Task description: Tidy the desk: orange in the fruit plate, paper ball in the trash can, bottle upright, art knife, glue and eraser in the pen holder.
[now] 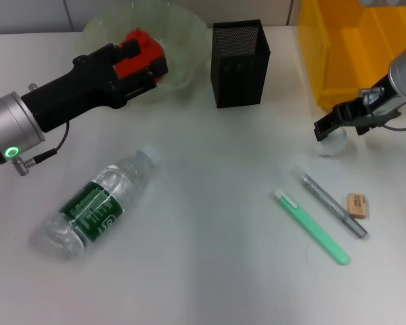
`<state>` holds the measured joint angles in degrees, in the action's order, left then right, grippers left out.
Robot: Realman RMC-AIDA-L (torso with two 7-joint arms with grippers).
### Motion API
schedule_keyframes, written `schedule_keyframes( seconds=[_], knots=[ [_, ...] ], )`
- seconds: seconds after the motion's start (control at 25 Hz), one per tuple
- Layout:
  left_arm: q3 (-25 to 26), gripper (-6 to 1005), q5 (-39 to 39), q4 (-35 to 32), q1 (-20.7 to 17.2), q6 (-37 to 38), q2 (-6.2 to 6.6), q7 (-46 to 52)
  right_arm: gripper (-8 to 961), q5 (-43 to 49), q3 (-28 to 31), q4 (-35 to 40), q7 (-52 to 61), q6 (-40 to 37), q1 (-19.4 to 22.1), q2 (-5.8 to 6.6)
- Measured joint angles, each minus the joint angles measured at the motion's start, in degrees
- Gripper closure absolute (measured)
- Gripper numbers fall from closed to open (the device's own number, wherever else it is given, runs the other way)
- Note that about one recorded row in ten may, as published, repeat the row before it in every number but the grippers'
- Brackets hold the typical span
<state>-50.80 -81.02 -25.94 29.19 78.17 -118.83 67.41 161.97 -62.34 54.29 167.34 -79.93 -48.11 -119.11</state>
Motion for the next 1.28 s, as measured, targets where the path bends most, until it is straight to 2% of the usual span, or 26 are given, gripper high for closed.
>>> schedule_keyframes(
  seconds=[0.6,0.88,1.04,1.12,1.16,1.28],
  knots=[
    [0.00,272,-0.04,0.79,0.15,0.04,0.00,0.00,172,0.19,-0.08,-3.34,-0.26,3.25,-0.01,0.01],
    [0.00,273,-0.02,1.06,0.18,0.05,0.00,0.01,416,0.15,-0.25,-2.90,-0.32,4.35,-0.03,0.01],
    [0.00,273,0.00,1.07,0.18,0.03,0.00,0.00,483,-1.49,-0.36,3.55,-0.89,1.64,1.40,-0.19],
    [0.00,273,0.00,1.07,0.17,0.01,0.00,0.01,484,-7.29,-1.23,10.89,-2.61,-1.06,3.78,-0.25],
    [0.00,273,0.01,1.07,0.16,0.00,0.01,0.00,484,-7.29,-1.23,10.89,-2.61,-1.06,3.78,-0.25],
    [-0.01,273,0.00,1.08,0.10,-0.02,0.00,0.01,485,-11.66,-2.46,19.41,-3.14,-2.06,6.54,-0.20]
  ],
)
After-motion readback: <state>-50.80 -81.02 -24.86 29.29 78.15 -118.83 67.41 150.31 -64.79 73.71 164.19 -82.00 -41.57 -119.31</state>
